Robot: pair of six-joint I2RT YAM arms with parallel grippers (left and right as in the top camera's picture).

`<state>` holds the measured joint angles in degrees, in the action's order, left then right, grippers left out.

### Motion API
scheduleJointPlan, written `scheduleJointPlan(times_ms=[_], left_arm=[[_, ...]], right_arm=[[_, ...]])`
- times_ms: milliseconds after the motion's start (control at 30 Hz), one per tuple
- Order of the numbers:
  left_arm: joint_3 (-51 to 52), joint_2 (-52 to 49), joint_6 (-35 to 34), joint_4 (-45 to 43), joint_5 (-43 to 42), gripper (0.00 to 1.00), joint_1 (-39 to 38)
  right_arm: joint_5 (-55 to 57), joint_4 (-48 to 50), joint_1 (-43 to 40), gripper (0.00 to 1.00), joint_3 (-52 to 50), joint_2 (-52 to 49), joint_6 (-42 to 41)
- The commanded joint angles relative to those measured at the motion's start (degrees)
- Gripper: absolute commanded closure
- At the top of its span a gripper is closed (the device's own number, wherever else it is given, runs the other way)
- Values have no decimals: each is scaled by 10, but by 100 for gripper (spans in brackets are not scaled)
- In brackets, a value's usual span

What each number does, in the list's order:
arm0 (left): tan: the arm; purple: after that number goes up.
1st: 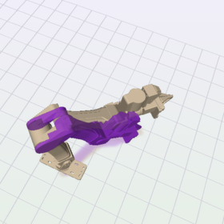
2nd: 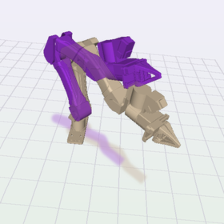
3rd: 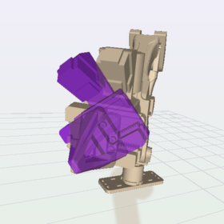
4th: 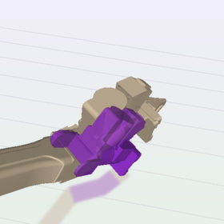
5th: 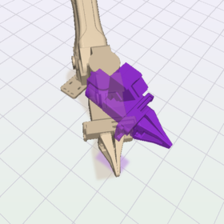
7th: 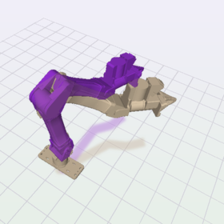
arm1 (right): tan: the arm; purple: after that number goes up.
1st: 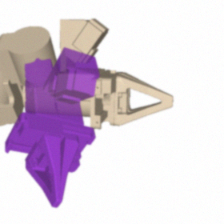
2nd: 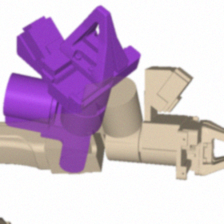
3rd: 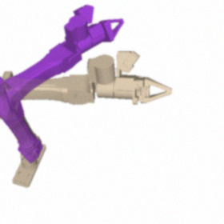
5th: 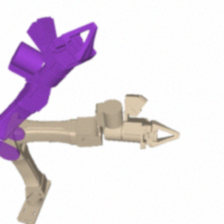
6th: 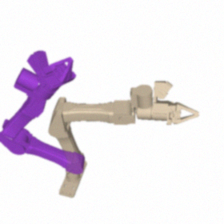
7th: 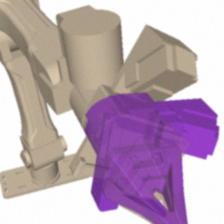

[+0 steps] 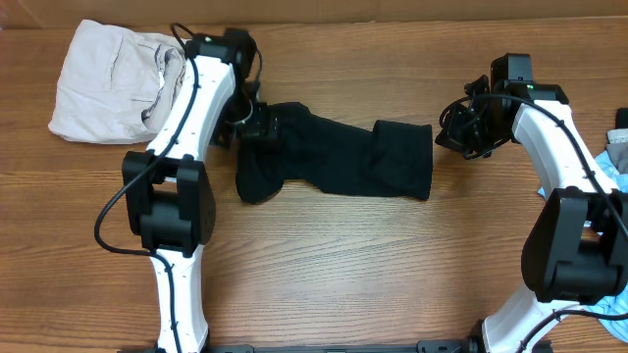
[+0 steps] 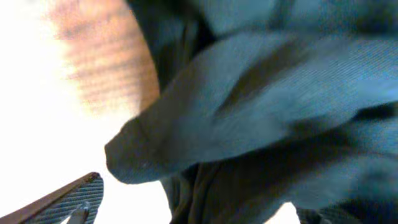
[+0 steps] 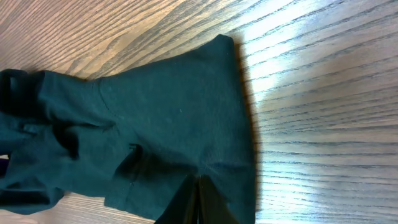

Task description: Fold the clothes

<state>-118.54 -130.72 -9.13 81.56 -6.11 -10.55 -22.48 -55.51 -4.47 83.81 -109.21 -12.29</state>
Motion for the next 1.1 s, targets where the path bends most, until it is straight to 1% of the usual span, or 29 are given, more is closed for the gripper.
scheduleJointPlan(times_ms=[0, 167, 233, 600, 700, 833, 900, 933, 967, 1000, 1033, 1067], left_arm=[[-4, 11, 30, -25, -18, 0, -4], [38, 10, 29, -95, -18, 0, -3], [64, 10, 26, -128, -18, 0, -3], [149, 10, -2, -172, 12, 0, -3], [175, 10, -2, -199, -2, 0, -3], [209, 10, -2, -236, -40, 0, -4], [224, 10, -3, -255, -59, 3, -4], [231, 10, -3, -263, -65, 9, -4], [238, 10, -3, -271, -69, 21, -4], [248, 10, -8, -282, -71, 55, -4], [250, 10, -8, -285, -70, 85, -4], [252, 10, -8, -287, -70, 96, -4]], right_arm=[[2, 1, -1, 95, -2, -2, 9], [2, -2, -1, 94, -2, -2, 19], [2, -4, -1, 92, -2, -2, 22], [2, -7, -1, 91, -2, -2, 28], [2, -8, -1, 91, -2, -2, 30], [2, -8, -1, 90, -2, -2, 30], [2, -7, -1, 90, -2, -2, 30], [2, -7, -1, 90, -2, -2, 30], [2, -7, -1, 90, -2, -2, 30], [2, -7, -1, 90, -2, -2, 30], [2, -6, -1, 90, -2, -2, 30], [2, -5, -1, 90, -2, -2, 30]])
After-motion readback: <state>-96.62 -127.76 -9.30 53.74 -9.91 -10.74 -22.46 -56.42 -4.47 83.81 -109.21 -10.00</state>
